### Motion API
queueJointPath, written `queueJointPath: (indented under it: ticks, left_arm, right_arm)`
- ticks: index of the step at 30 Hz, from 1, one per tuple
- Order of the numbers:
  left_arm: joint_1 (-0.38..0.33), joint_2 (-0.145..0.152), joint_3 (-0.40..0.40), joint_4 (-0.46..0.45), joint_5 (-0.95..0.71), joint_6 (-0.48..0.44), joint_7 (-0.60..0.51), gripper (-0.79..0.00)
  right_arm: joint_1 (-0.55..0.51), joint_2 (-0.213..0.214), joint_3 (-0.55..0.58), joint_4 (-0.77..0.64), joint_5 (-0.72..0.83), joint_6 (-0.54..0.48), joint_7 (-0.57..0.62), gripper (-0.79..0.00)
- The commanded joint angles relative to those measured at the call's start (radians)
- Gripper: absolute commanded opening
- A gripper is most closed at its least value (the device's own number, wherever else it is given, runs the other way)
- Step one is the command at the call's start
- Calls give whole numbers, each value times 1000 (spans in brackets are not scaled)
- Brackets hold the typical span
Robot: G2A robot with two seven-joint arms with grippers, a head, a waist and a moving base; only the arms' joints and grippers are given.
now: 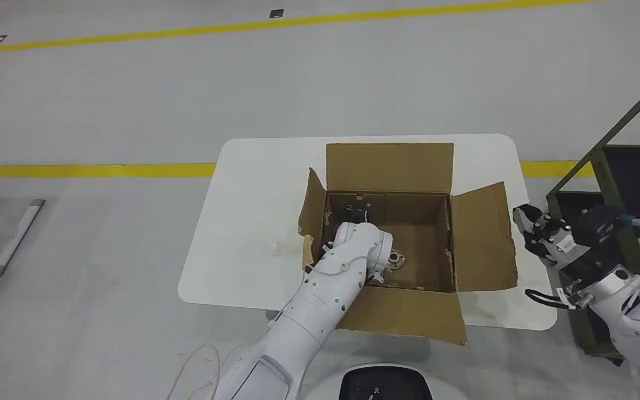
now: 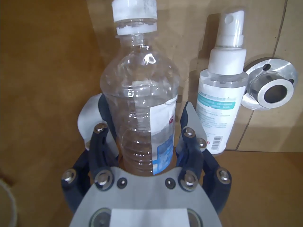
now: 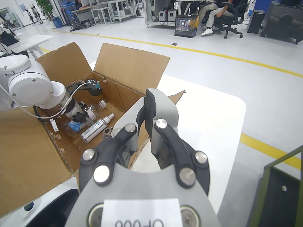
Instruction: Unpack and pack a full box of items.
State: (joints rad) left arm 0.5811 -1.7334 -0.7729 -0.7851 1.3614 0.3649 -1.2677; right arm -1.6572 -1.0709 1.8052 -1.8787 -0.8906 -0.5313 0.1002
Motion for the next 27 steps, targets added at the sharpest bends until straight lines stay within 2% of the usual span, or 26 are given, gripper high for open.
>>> queueJointPath:
  ticks: [1,5,10,14,18,27]
  left_arm:
    - [-1,-4,-2,9,0,2,4,-468]
    - [-4,-10,-6,18,4,5,14,-785]
    - [-2,-15,-15,1,1,8,23,-785]
    - [-1,-13,-37,-90,4,4,17,-785]
    - [23,3,-84,-264,16,-6,-29,-785]
    - [175,63,-249,-820,160,-94,-229,-785]
  right_arm:
    - [-4,0,3,-1,2,1,0,-785]
    - [-10,0,9,-4,5,1,-1,-785]
    - [-12,0,12,-9,11,-1,6,-785]
    - [-11,-1,11,-12,30,-8,5,-785]
    - [-3,-1,17,-5,81,-19,8,-785]
    - [38,0,4,36,162,-32,49,-785]
